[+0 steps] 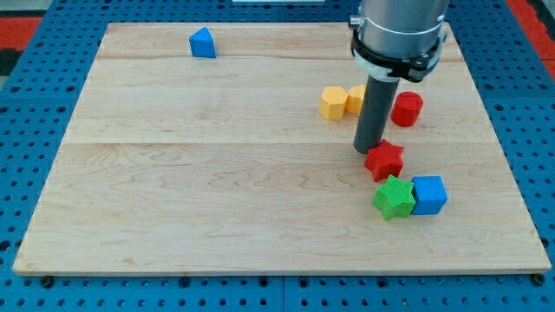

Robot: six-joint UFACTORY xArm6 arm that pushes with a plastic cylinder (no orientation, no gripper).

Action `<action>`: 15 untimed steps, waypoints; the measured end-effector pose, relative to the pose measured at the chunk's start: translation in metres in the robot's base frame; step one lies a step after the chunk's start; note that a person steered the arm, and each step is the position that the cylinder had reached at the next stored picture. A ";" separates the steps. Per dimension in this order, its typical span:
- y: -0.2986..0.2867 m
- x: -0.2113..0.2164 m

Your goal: Slide yellow heart towards green star

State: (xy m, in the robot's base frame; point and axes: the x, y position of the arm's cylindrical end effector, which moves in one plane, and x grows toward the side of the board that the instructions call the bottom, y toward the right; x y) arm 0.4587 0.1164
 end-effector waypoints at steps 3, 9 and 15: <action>-0.068 -0.001; -0.043 -0.142; 0.005 -0.062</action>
State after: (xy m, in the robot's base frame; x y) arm 0.3970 0.1219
